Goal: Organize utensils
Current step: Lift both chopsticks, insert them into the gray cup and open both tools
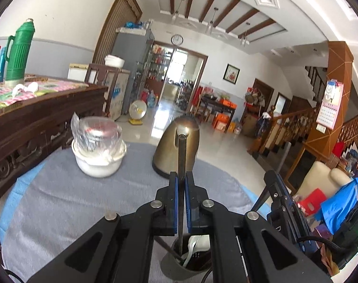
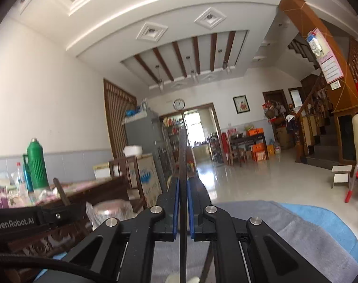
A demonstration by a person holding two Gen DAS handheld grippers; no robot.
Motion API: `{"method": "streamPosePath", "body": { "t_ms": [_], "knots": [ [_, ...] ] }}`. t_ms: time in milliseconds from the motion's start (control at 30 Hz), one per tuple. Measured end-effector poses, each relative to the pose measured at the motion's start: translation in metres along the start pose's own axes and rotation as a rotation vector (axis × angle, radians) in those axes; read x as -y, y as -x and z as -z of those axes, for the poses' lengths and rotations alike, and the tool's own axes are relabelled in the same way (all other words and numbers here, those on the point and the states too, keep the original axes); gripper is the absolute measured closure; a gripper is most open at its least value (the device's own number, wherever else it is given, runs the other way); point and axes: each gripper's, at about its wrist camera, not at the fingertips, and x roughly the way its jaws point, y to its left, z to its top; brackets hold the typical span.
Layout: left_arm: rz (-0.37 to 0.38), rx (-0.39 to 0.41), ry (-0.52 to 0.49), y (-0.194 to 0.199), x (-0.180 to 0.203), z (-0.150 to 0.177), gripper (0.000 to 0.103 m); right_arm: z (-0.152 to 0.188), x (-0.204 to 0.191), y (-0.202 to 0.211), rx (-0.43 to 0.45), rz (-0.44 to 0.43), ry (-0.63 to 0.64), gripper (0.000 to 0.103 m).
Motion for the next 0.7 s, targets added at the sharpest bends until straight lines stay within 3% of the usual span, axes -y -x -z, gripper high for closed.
{"method": "streamPosePath", "body": {
  "t_ms": [367, 467, 533, 700],
  "knots": [
    [-0.017, -0.048, -0.042, 0.018, 0.005, 0.004, 0.097, 0.017, 0.041, 0.025, -0.142, -0.06, -0.034, 0.094],
    [-0.037, -0.036, -0.066, 0.031, 0.006, 0.003, 0.084, 0.018, 0.045, 0.036, -0.169, -0.07, -0.032, 0.094],
    [-0.057, -0.018, -0.083, 0.042, 0.007, 0.003, 0.064, 0.017, 0.046, 0.041, -0.198, -0.084, -0.047, 0.09],
    [-0.106, 0.021, -0.127, 0.073, 0.007, 0.007, 0.043, 0.014, 0.056, 0.061, -0.235, -0.116, -0.101, 0.055]
  ]
}}
